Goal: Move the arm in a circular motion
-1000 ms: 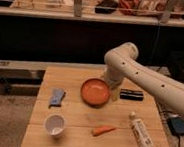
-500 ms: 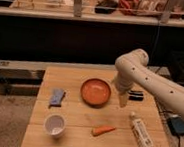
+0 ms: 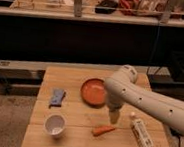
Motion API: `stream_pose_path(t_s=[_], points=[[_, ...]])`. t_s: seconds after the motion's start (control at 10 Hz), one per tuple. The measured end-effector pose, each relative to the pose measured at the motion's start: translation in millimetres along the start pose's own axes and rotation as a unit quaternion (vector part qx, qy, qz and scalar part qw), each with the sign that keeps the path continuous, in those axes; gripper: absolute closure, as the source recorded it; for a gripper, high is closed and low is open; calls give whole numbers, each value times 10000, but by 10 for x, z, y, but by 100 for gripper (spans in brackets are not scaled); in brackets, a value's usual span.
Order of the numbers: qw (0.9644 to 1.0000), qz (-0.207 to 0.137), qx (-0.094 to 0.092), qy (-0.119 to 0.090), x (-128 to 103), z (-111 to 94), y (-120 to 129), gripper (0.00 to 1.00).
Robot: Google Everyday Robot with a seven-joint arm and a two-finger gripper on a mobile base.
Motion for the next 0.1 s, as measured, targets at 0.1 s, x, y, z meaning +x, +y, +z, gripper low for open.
stream_pose_path(t_s=[0.1], points=[[9999, -128, 19, -56, -168, -8, -18, 20]])
